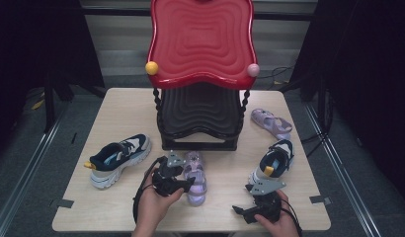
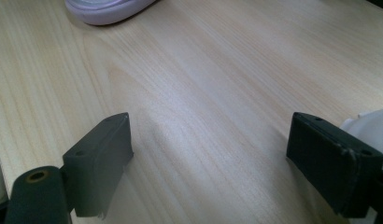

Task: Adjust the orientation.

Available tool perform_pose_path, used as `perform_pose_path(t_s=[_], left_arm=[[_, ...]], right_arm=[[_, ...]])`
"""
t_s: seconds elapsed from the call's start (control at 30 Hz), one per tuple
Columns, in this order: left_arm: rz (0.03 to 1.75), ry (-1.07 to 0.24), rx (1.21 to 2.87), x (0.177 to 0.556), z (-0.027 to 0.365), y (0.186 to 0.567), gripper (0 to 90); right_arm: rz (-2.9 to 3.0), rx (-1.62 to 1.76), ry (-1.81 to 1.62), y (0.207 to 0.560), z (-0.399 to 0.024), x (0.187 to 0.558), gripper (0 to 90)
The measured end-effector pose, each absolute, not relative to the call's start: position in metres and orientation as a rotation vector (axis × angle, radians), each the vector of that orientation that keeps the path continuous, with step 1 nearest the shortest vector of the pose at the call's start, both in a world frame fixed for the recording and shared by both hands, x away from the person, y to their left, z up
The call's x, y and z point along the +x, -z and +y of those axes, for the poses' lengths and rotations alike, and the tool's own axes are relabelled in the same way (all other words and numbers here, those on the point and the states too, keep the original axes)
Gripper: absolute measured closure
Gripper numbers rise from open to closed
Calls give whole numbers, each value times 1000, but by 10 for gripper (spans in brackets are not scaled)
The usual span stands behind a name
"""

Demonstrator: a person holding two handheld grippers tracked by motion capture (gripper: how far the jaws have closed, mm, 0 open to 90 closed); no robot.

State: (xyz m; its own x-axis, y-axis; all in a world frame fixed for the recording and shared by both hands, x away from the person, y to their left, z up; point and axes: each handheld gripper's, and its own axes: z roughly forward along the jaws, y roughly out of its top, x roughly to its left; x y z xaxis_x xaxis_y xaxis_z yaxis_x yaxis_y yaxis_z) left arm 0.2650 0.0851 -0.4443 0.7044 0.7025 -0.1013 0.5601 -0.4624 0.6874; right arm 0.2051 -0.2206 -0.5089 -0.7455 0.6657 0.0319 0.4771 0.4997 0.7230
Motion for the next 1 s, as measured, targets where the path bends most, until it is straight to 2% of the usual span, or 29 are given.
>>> perform_pose_path(t_s=[0.33,1.0], left_arm=[[998,-316,2069,255,80,459,452],[1017,-426,1992,251,74,471,462]], right_arm=[[2494,972,-1086,509,-221,205,135],[2495,973,-1089,509,-221,205,135]])
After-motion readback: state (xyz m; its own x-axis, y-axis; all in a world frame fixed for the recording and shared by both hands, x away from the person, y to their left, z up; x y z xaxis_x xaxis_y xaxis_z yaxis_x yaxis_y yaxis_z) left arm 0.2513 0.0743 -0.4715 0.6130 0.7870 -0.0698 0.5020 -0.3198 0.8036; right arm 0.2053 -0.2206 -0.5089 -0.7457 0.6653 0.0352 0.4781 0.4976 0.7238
